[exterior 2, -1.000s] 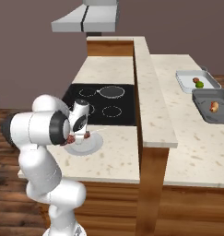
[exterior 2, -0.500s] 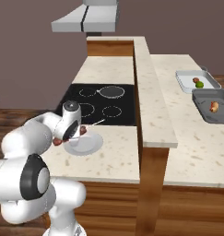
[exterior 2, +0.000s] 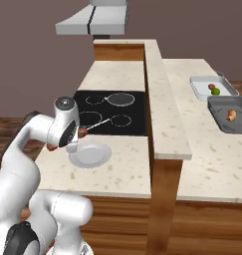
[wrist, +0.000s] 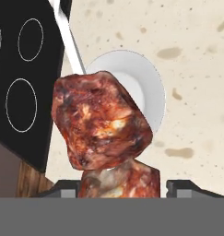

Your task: Place the cold items (lime and sweet potato) from the fridge in one tupperware on the dining counter. Place the warm items (hot dog and kebab skewer) in the stove area in another tupperware.

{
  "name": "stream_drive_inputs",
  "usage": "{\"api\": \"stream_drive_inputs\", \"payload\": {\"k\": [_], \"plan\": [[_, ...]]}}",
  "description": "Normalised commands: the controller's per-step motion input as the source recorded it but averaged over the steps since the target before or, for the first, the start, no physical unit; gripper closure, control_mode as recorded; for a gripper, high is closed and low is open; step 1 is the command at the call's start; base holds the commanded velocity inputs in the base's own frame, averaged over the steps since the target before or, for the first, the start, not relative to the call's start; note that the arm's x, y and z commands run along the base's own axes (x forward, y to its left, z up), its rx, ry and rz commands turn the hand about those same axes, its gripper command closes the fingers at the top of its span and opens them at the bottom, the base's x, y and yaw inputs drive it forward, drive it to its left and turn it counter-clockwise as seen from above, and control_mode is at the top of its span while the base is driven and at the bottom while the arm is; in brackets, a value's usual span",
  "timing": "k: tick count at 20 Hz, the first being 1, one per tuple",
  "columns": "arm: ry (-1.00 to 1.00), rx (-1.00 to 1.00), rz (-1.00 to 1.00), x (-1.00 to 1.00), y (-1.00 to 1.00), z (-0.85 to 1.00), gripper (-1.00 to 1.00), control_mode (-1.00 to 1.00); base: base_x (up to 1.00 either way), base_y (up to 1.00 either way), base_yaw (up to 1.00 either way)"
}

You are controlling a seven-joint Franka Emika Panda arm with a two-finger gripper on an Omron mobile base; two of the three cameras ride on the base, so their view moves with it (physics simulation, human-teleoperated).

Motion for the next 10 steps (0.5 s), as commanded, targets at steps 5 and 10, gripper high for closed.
{"api": "stream_drive_inputs", "payload": {"k": [5, 10], "plan": [[0.0, 0.0, 0.0, -0.65, -0.09, 0.83, 1.0, -1.0, 0.0, 0.0, 0.0], [0.0, 0.0, 0.0, -0.59, -0.12, 0.83, 1.0, -1.0, 0.0, 0.0, 0.0]]}}
